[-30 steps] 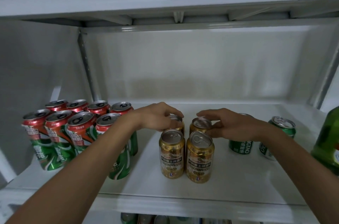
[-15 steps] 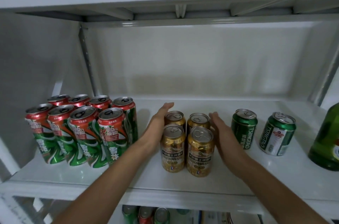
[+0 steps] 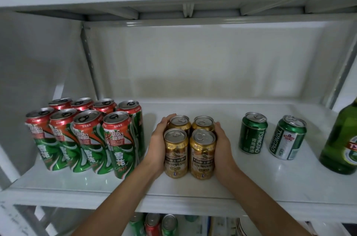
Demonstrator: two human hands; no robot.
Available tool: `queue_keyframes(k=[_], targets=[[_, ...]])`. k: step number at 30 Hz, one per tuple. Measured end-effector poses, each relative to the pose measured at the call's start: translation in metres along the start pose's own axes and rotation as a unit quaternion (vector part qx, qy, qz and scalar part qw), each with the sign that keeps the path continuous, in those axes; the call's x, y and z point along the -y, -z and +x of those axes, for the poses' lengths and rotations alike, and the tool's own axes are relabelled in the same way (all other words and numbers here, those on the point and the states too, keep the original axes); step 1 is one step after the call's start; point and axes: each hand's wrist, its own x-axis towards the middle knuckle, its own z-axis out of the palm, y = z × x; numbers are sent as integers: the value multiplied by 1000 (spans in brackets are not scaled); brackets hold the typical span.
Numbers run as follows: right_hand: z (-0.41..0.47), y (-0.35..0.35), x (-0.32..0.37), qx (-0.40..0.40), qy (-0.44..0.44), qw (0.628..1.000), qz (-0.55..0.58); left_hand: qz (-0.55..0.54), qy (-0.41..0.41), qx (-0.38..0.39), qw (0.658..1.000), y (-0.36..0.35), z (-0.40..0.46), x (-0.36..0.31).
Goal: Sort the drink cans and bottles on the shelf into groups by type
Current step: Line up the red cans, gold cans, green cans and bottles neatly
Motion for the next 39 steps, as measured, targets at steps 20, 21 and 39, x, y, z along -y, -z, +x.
queue_keyframes(k=[20,21,39], targets=[[-36,52,55,5,165,966,-198,284,-360,-62,887,-10,-28,-19],[-41,62,66,-10,212,944,-251,323,-418,-45,848,-16,-32,-26],[0,203,149,52,113,757,-642,702,-187,93,681,-205,34,37]])
